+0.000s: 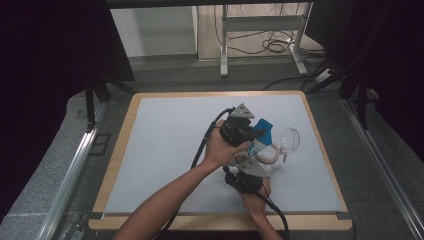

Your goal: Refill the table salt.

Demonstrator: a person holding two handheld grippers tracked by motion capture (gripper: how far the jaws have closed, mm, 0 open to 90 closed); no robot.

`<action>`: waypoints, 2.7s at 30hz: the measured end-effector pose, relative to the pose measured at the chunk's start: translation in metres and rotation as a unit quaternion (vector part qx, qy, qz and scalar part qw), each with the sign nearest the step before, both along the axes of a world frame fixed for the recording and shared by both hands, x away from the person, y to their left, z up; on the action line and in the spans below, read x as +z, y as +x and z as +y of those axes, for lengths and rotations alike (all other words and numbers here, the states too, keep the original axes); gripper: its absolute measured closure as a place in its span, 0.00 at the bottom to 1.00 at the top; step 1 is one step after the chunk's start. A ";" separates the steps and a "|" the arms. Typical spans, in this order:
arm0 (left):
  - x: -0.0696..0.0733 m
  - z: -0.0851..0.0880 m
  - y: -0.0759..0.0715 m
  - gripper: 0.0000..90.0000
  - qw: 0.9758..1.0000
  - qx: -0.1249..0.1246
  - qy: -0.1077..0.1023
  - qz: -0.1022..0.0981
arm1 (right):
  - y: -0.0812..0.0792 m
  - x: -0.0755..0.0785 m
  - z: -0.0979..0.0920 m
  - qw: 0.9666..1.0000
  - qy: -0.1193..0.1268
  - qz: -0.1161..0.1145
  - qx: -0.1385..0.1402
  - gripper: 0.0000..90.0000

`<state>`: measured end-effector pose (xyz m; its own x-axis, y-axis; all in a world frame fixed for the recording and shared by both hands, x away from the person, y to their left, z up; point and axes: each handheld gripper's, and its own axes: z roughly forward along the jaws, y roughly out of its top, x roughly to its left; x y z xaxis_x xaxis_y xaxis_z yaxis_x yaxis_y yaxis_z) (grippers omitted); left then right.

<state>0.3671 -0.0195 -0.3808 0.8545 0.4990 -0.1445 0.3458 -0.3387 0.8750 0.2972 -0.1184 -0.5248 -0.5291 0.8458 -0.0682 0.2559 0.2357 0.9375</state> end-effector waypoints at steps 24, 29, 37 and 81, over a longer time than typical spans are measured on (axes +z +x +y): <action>0.002 -0.010 0.011 1.00 0.999 -0.012 0.048 -0.007 | -0.006 0.009 -0.014 0.992 0.085 0.041 0.083 0.48; 0.001 -0.016 0.015 1.00 0.998 -0.012 0.056 -0.005 | -0.004 0.010 -0.017 0.989 0.104 0.057 0.086 0.48; 0.003 -0.022 0.019 1.00 0.998 -0.010 0.068 -0.004 | -0.002 0.014 -0.019 0.988 0.116 0.057 0.086 0.48; 0.004 -0.031 0.049 1.00 0.986 -0.076 0.141 0.047 | 0.004 0.015 -0.004 0.987 0.128 0.076 0.060 0.49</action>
